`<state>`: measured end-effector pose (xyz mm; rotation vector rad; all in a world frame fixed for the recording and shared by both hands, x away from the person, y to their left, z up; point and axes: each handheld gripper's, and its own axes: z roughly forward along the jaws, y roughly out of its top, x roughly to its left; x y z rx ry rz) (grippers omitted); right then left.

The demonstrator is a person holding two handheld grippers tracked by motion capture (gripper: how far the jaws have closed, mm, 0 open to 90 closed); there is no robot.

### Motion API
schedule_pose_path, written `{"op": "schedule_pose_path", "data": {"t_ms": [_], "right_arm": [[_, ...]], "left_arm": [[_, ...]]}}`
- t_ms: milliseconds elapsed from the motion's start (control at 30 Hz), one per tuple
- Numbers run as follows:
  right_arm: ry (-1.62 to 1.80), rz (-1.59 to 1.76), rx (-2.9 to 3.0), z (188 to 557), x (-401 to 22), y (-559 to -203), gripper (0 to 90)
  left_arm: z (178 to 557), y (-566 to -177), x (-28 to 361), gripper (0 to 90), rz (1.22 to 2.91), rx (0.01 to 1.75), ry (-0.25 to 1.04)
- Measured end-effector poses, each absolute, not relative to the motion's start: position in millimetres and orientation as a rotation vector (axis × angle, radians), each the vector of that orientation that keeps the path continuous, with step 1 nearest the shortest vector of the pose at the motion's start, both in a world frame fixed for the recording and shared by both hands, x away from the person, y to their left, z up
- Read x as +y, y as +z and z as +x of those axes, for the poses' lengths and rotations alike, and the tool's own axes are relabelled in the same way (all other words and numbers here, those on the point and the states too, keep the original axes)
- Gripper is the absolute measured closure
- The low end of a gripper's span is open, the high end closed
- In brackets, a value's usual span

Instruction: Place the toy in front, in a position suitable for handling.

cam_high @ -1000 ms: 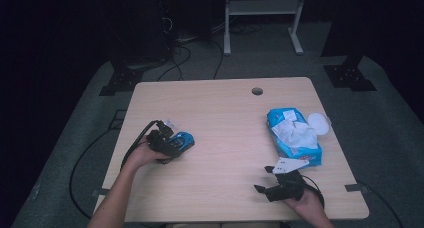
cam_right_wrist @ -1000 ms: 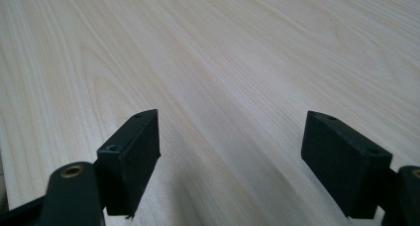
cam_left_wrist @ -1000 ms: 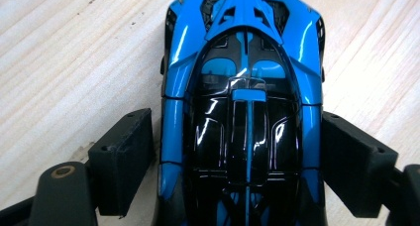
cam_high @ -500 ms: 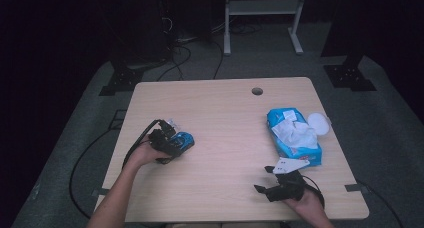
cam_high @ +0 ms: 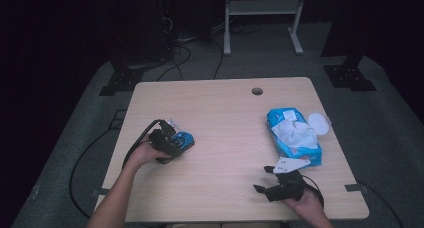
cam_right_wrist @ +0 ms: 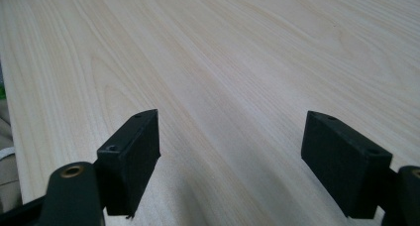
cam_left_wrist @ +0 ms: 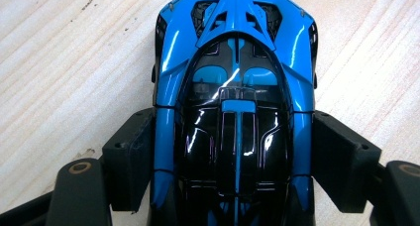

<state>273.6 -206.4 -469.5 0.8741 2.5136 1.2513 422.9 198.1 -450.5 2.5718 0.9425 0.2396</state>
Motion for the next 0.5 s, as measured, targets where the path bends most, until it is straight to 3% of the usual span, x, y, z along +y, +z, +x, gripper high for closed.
{"op": "schedule_pose_path", "data": {"t_ms": [500], "right_arm": [[1.244,0.873,2.513,274.4,-205.8,-470.2,21.8]], "left_arm": [[420.3,-445.9,204.2,28.1,2.562,0.94,0.252]]}}
